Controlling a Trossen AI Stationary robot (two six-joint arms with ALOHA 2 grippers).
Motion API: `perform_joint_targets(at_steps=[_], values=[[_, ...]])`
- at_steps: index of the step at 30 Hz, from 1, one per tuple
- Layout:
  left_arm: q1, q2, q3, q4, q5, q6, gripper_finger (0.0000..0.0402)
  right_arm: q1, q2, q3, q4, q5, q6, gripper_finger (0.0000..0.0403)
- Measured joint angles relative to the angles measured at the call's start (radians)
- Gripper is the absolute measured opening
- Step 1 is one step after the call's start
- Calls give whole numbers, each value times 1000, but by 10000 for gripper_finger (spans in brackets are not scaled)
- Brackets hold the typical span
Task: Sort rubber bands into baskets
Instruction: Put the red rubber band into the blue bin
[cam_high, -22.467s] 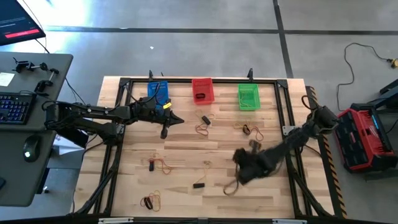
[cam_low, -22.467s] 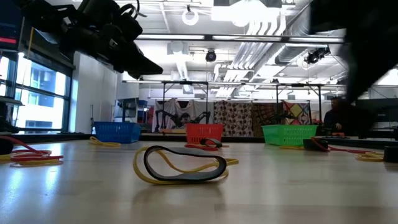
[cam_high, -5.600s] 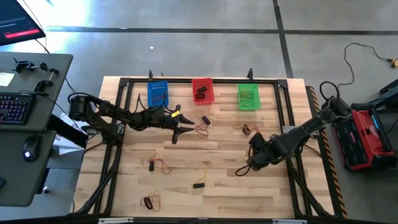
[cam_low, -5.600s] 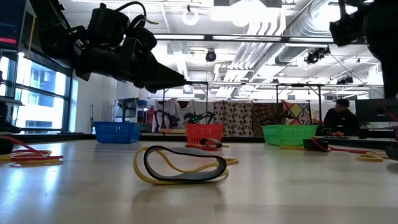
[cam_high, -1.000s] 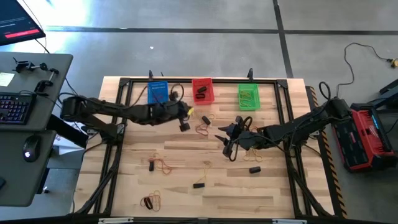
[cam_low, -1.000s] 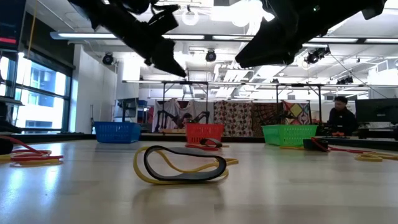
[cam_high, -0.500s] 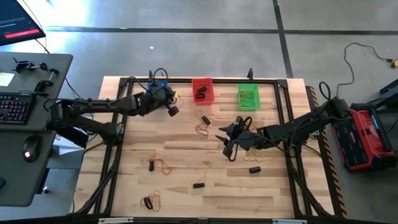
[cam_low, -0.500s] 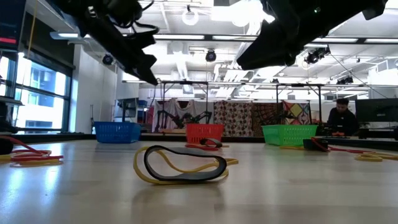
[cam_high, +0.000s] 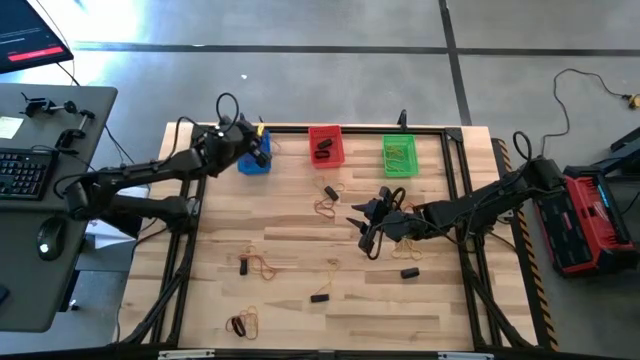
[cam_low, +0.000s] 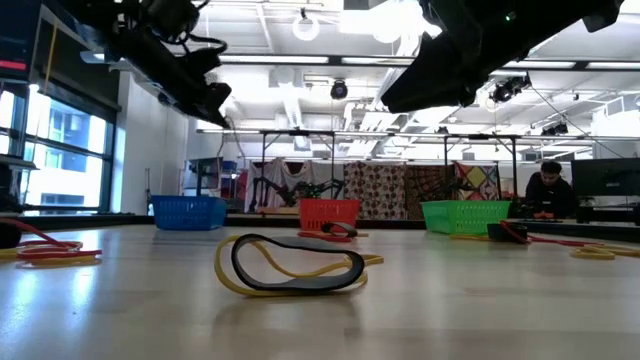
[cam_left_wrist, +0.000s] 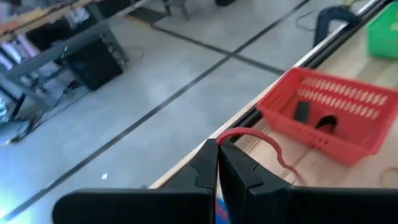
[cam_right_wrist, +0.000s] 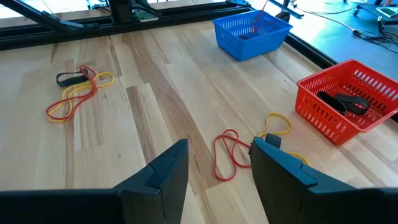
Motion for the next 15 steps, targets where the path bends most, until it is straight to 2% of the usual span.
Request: perform_joint_targets(at_steps=[10,15], values=[[82,17,0,-119,-3,-55,0,0,0,0,-2,0,0,161],[94,55,0,-131,33,-64,0,0,0,0,-2,0,0,161]])
